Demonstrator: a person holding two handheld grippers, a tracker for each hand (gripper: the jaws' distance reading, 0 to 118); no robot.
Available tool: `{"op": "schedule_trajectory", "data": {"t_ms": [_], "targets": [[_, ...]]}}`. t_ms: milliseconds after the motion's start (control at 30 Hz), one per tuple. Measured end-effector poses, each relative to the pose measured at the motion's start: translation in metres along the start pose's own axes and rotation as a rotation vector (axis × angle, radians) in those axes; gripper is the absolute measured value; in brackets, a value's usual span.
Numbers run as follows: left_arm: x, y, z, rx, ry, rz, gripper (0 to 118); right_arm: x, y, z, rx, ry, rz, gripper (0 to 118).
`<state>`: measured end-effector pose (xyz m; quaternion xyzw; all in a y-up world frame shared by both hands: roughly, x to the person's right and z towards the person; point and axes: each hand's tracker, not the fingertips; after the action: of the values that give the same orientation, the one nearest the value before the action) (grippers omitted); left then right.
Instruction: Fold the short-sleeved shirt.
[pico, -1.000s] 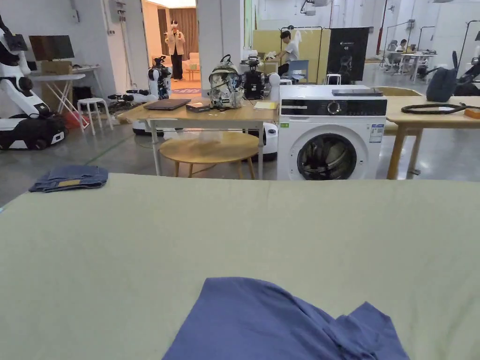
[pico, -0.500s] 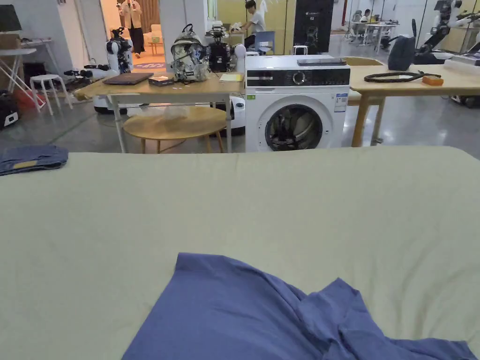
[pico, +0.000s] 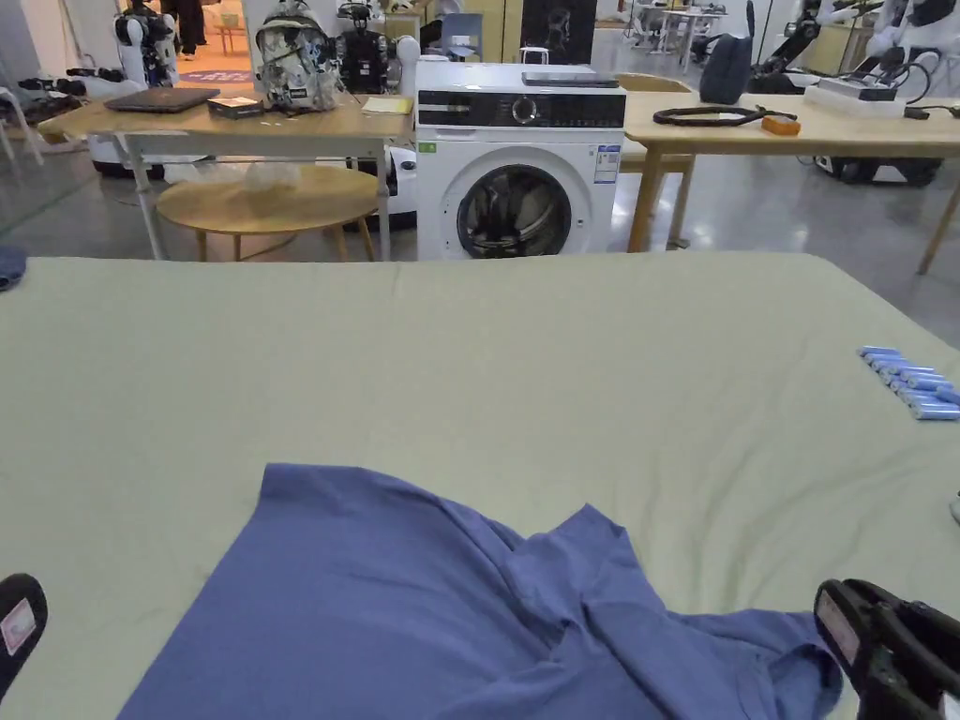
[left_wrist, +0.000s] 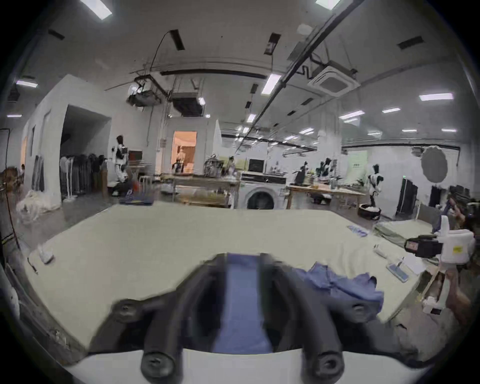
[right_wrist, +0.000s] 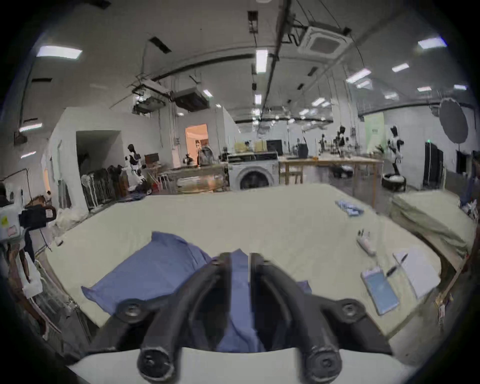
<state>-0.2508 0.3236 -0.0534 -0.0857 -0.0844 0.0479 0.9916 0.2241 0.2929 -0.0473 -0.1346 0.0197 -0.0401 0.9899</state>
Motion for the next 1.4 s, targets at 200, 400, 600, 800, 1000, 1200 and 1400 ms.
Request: {"op": "schedule_trajectory", "data": {"t_ms": [200,400,600,800,1000,1200,1400], "targets": [[-0.004,0.002,-0.01,0.0,-0.013,0.049,0,-0.01,0.006,-0.007,0.029,0.012,0.038,0],[-0.024,-0.002,-0.011,-0.061,0.04,0.1,6,-0.011,0.004,-0.019,0.012,0.043,0.012,0],[-0.084,-0.062,-0.021,-0.329,0.113,0.236,48,-0.012,-0.016,-0.029,-0.065,0.087,-0.001,0],[-0.118,-0.149,-0.056,-0.545,0.195,0.356,51,-0.017,-0.029,-0.036,-0.135,0.107,-0.025,0],[-0.089,-0.177,-0.077,-0.616,0.239,0.251,37,-0.017,-0.031,-0.04,-0.167,0.099,-0.019,0],[-0.069,-0.179,-0.093,-0.691,0.174,0.173,3,-0.012,-0.018,-0.066,-0.183,0.115,-0.036,0],[-0.084,-0.178,-0.09,-0.702,0.16,0.231,3,0.017,0.002,-0.19,-0.493,0.149,-0.006,72]]}}
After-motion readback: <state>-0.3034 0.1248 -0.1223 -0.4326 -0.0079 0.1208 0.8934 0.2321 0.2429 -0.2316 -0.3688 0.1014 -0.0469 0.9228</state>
